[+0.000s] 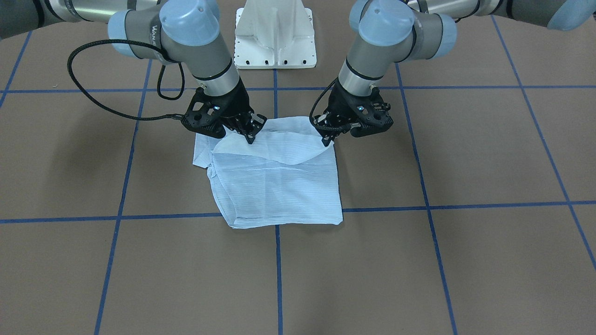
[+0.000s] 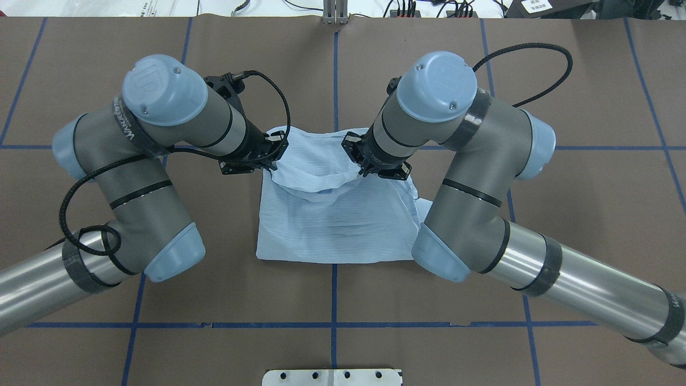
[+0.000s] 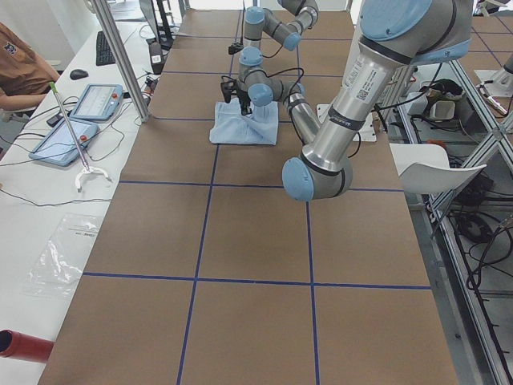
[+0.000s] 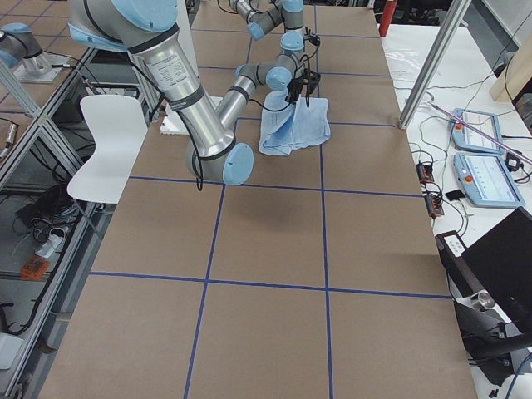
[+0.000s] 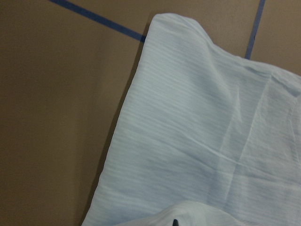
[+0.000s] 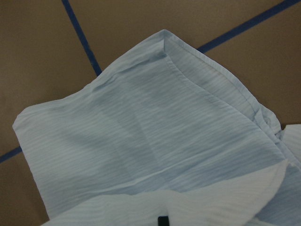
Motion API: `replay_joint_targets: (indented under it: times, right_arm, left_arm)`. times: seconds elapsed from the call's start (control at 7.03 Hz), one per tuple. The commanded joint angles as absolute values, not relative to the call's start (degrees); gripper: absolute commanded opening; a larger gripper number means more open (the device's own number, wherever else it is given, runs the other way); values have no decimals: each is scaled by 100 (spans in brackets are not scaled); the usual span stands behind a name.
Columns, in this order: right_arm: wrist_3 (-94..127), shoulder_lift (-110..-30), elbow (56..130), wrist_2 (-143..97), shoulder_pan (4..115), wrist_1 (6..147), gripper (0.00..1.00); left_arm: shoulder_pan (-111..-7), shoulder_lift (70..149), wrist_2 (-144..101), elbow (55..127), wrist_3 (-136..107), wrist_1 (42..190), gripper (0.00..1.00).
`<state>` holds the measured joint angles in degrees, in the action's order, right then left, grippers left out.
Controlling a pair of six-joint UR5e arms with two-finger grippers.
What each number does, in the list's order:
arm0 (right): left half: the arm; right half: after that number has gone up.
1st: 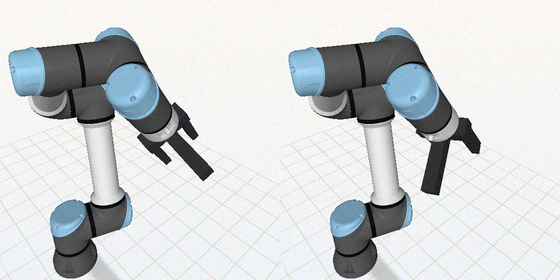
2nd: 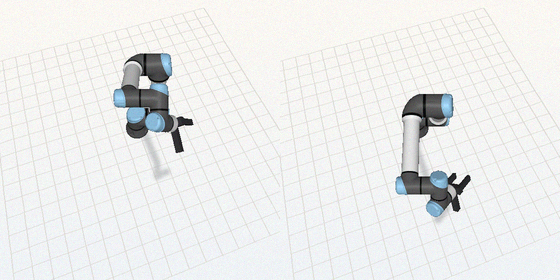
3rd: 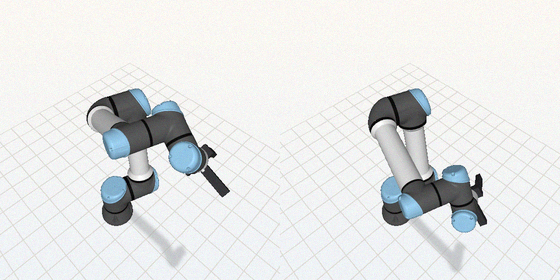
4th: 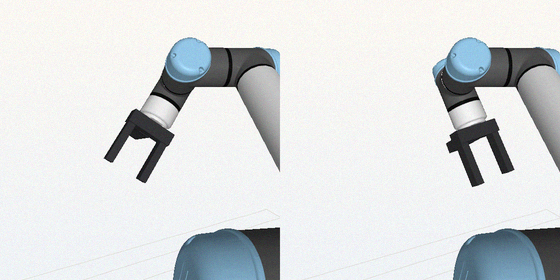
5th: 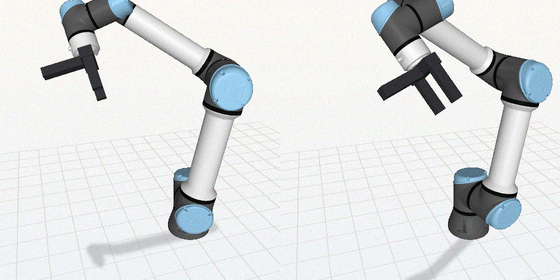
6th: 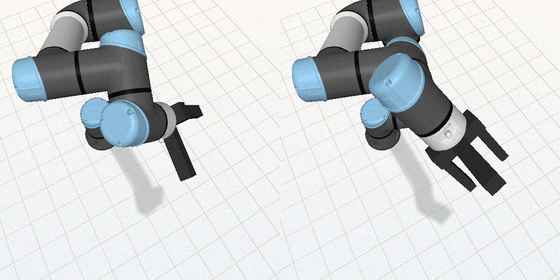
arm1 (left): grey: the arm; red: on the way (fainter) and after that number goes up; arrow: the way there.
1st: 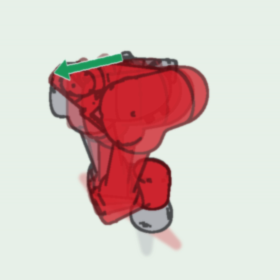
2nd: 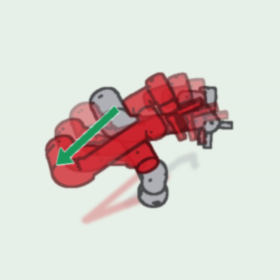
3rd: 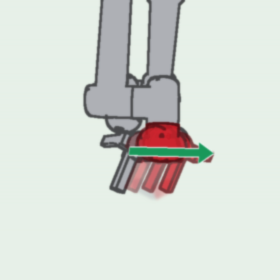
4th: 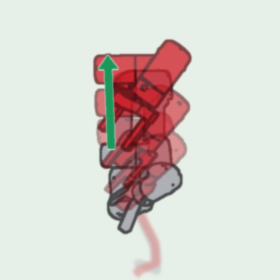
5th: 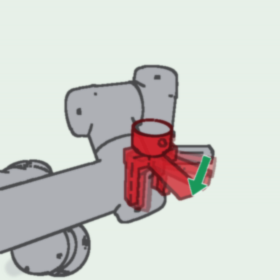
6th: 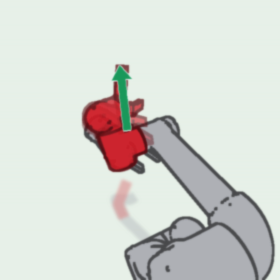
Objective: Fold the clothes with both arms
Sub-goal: 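Lift the near edge with both grippers and fold it farther from the robot, then lay the folded edge down and open both grippers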
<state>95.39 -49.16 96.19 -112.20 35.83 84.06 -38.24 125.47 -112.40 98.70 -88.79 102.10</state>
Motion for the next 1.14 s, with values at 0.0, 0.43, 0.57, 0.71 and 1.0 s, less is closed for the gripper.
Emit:
replay_joint_targets:
  times: [0.0, 0.43, 0.57, 0.71, 1.0]
  right_arm:
    - [9475, -4641, 8635, -11258, 3805, 7477, 0]
    - [9466, -4623, 8376, -11285, 3885, 7383, 0]
    - [9466, -4597, 8376, -11320, 3885, 7383, 0]
    - [9457, -4588, 8376, -11329, 3867, 7374, 0]
    - [9457, -4605, 8280, -11312, 3858, 7374, 100]
  left_arm:
    - [-3990, 12656, -11276, 9318, -8824, 10669, 0]
    - [-4052, 12892, -11268, 8616, -8850, 11231, 0]
    - [-4052, 12911, -11268, 8518, -8885, 11424, 0]
    - [-4052, 12920, -11268, 8482, -8894, 11443, 0]
    - [-4061, 12894, -11241, 8481, -8903, 11452, 63]
